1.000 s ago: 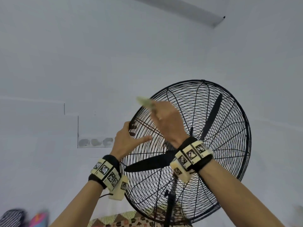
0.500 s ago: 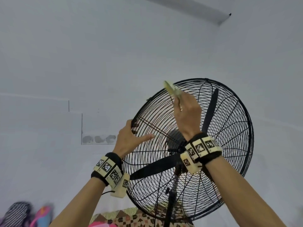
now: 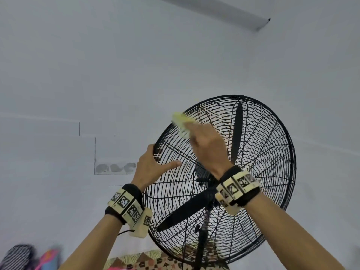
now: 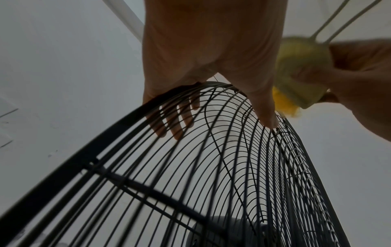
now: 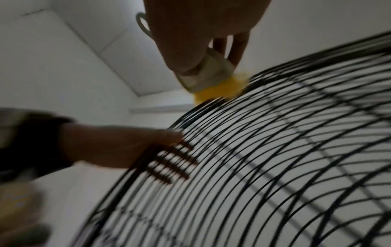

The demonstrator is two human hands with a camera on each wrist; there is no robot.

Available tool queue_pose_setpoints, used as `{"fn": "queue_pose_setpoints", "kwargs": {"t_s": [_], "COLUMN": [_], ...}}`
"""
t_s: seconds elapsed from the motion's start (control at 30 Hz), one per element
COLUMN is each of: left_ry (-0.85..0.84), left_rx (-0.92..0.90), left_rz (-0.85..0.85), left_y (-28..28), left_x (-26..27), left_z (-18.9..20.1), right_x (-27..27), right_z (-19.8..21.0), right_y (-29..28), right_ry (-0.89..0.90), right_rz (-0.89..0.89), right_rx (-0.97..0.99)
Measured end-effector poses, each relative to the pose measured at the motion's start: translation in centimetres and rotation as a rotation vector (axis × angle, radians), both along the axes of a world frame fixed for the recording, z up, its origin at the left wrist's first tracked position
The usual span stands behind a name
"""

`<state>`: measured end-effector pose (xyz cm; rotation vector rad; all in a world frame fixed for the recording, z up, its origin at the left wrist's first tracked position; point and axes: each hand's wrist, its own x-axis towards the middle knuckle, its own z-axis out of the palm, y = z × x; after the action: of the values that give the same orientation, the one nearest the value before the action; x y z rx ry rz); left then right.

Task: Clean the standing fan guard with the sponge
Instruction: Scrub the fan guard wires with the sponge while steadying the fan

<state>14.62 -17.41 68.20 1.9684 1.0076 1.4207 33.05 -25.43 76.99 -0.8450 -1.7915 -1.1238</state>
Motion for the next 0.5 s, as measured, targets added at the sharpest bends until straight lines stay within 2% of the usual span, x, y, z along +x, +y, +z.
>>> {"fn": "queue_pose_setpoints", "kwargs": {"t_s": [0.07,0.1,0.13,0.23,0.27,0.3,0.33,0.43,0.47,0.5], "left_ry": [0.015,0.028,0.046,0.084,0.089,0.085,0.079,0.038,0.026,0.022], "left_rx": [0.011,0.024,0.024,-0.002,-0.009,-0.011,-0.014,-0.006,-0.004,-0.003], "left_rz": [0.003,0.001,-0.004,-0.015,-0.016,-0.015,-0.013,-0.002,-0.005,-0.011], "left_y": [0.1,0.1,-0.1,-0.3,-0.3,-0.4,-0.4,-0.4,-0.4,-0.4], "left_x": [0.2,0.2,0.1,-0.2,-0.2,-0.2,-0.2,0.0,0.0,-0.1], "left_z": [0.3,0.5,0.7,1.1,1.0,1.0,0.9,0.8,0.8,0.8], "right_x": [-1.2,-1.3,-1.1,1.0,1.7,1.9,1.6,-0.5,-0.7,-0.4], "right_z": [-2.2,-2.3,-1.8,1.0,1.4,1.3,0.5,-4.7,-6.1,-6.8], "right_y": [-0.6,-1.0,-1.3,-1.7,-1.9,-2.0,-2.0,-2.3,-2.3,-2.2], "right_ry": [-0.246,-0.264,-0.187,0.302,0.407,0.437,0.385,-0.048,-0.148,-0.173], "right_rz": [0.078,0.097,0.107,0.095,0.08,0.074,0.098,0.187,0.168,0.158], "right_rx": [-0.158,-0.202,-0.208,-0.043,0.025,0.057,0.044,-0.165,-0.23,-0.258]}}
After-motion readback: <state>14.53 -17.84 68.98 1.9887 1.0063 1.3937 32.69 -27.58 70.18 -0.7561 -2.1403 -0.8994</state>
